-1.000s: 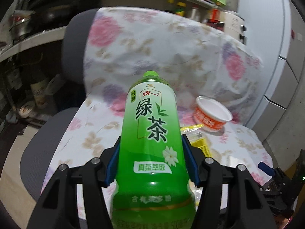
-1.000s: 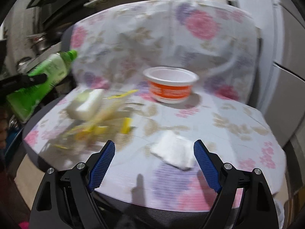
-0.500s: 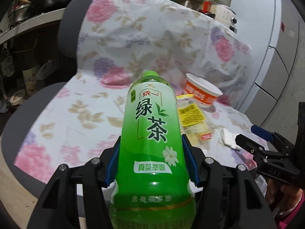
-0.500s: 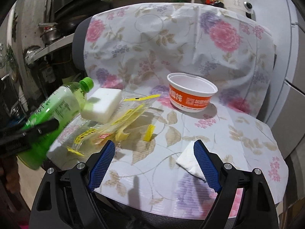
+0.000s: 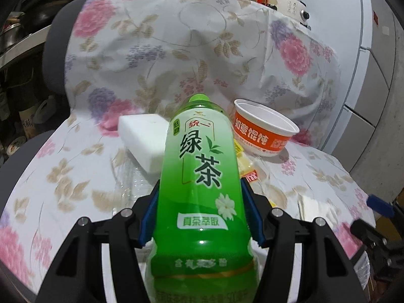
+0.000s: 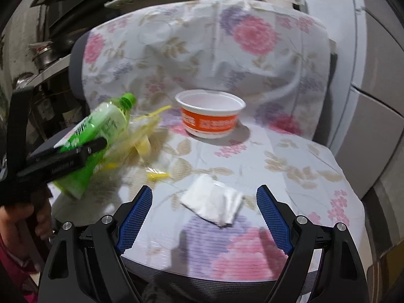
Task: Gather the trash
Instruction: 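Grasp the white tissue with the right tool while the left tool holds the bottle, then carry bottle and tissue over the bin and open both tools to drop them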
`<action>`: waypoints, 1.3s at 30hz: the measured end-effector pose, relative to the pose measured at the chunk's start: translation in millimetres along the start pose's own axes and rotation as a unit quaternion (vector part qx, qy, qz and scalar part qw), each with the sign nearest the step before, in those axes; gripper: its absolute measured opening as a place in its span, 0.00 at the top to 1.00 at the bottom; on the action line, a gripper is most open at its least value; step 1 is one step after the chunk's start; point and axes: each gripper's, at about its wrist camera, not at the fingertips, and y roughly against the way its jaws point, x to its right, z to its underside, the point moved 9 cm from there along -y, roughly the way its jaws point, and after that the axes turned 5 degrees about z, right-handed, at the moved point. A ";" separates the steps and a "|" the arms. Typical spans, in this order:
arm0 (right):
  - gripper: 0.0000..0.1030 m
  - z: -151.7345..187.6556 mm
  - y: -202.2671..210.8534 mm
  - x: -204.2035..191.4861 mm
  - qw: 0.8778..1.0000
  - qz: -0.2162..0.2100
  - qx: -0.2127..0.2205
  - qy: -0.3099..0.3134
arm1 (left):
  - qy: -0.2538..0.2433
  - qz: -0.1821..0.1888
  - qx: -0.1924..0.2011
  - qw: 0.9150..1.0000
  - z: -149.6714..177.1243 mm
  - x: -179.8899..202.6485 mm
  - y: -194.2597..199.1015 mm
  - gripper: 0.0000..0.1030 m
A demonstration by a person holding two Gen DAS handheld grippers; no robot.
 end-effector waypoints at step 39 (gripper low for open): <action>0.85 7.5 83.6 102.3 0.996 0.050 0.051 -0.059 | -0.101 0.196 -0.010 0.975 30.8 197.9 59.1 0.44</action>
